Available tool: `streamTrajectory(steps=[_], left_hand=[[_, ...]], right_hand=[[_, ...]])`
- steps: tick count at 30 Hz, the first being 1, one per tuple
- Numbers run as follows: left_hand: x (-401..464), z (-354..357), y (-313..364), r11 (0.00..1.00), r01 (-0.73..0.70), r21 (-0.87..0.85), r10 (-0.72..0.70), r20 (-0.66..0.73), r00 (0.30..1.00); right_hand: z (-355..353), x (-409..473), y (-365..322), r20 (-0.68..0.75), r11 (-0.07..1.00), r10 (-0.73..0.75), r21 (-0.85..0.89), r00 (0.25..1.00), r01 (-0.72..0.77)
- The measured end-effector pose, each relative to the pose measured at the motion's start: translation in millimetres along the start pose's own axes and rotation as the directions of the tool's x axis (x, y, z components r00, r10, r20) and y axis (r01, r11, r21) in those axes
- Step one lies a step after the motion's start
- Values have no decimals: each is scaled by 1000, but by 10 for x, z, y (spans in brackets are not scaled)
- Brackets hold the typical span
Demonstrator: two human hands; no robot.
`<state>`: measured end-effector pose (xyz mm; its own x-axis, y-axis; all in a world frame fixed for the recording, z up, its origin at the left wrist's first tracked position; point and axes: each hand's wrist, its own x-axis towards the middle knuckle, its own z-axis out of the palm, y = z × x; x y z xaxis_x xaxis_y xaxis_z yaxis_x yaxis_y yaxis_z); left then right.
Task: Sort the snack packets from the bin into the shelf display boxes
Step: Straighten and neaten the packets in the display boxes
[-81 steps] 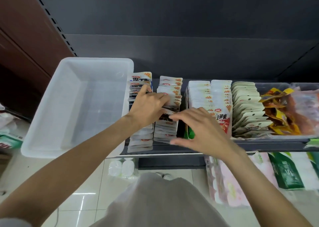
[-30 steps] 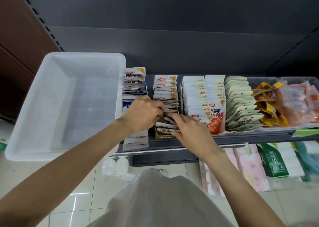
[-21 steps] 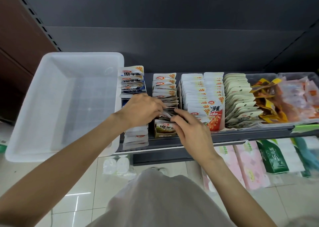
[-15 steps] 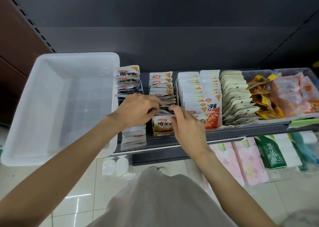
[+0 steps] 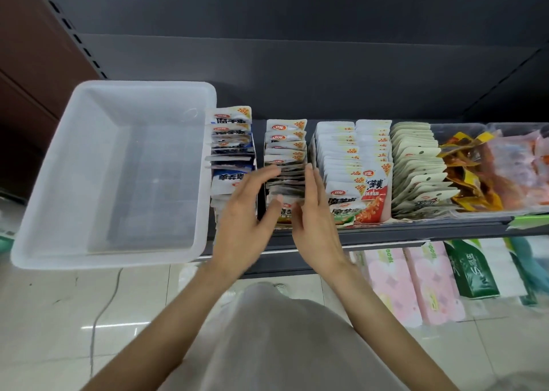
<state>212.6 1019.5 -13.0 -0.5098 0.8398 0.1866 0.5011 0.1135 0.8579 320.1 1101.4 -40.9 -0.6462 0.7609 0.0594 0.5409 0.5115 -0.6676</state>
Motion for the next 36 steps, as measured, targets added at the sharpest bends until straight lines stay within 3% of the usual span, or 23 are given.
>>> streamTrajectory(steps=[5, 8, 10, 14, 17, 20, 22, 27, 33, 36], left_hand=[[-202, 188, -79, 977, 205, -62, -205, 10, 979], [-138, 214, 29, 848, 430, -309, -416, 114, 902], [-34, 284, 46, 785, 493, -376, -482, 131, 867], [56, 480, 35, 759, 530, -378, -539, 94, 837], [22, 548, 57, 773, 501, -389, -547, -9, 837], [16, 561, 63, 766, 501, -403, -555, -21, 832], [7, 573, 73, 741, 538, -402, -590, -8, 807], [-46, 542, 97, 787, 544, -291, -558, 43, 829], [42, 416, -8, 827, 476, -297, -509, -38, 860], [30, 369, -2, 843, 416, -341, -471, -95, 877]], right_hand=[[-1, -10, 35, -24, 978, 76, 195, 997, -70], [21, -39, 64, -20, 949, 88, 304, 996, -78], [15, -50, 33, 20, 904, 99, 416, 995, -98], [14, -59, 27, 30, 855, 147, 498, 989, -143], [17, -88, 11, 0, 888, 152, 439, 988, -137], [21, -67, 3, 7, 884, 182, 437, 983, -167], [33, -74, -15, 48, 902, 196, 382, 980, -199], [4, -146, -46, 56, 966, 191, 168, 980, -198], [-118, -54, -58, -26, 958, 180, 230, 983, -169], [-187, -28, -69, -20, 908, 195, 382, 981, -172]])
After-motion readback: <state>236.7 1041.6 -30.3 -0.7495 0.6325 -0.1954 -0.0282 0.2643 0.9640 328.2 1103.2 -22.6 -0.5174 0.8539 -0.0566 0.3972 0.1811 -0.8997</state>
